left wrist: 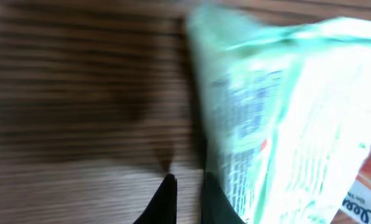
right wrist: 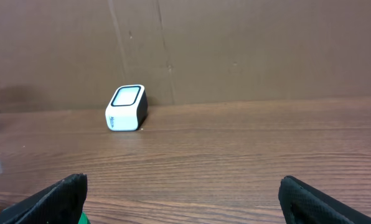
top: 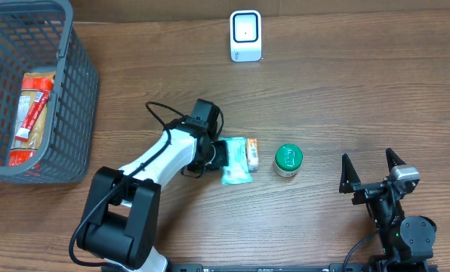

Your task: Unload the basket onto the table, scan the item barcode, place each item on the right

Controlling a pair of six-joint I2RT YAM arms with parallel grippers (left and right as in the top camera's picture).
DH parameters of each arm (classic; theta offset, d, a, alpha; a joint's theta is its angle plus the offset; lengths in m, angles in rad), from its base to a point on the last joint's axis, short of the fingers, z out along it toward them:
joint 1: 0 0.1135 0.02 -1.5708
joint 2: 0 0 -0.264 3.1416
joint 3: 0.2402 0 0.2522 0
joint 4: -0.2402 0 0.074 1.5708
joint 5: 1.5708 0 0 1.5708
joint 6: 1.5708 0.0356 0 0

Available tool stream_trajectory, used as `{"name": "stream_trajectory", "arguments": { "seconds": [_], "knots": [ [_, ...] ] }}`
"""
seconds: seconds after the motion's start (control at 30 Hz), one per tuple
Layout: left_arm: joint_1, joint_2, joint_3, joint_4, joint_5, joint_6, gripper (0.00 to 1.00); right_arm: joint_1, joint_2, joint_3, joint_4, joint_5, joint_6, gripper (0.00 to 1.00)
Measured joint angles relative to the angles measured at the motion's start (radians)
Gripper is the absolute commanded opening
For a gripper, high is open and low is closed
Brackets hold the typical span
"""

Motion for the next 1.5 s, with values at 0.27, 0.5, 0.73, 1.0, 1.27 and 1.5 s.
{"name": "stream_trajectory", "arguments": {
  "seconds": [0.27, 0.5, 0.73, 1.0, 1.27, 1.5],
  "knots": [
    [-0.065, 0.000, 0.000, 0.077, 0.024, 0.000, 0.08, 0.000, 0.000, 0.000, 0.000, 0.000, 0.000, 1.00],
    [-0.065, 0.000, 0.000, 0.082, -0.020, 0.000, 0.12, 0.000, 0.000, 0.000, 0.000, 0.000, 0.000, 1.00],
    [-0.065, 0.000, 0.000, 0.116, -0.082, 0.000, 0.11, 0.000, 0.000, 0.000, 0.000, 0.000, 0.000, 1.00],
    [-0.077, 0.003, 0.000, 0.151, -0.096, -0.006, 0.13, 0.000, 0.000, 0.000, 0.000, 0.000, 0.000, 1.00],
    [-0.083, 0.040, 0.000, 0.204, -0.058, -0.008, 0.12, 0.000, 0.000, 0.000, 0.000, 0.000, 0.000, 1.00],
    [-0.068, 0.050, 0.059, 0.107, -0.048, 0.008, 0.13, 0.000, 0.000, 0.000, 0.000, 0.000, 0.000, 1.00]
  ]
}}
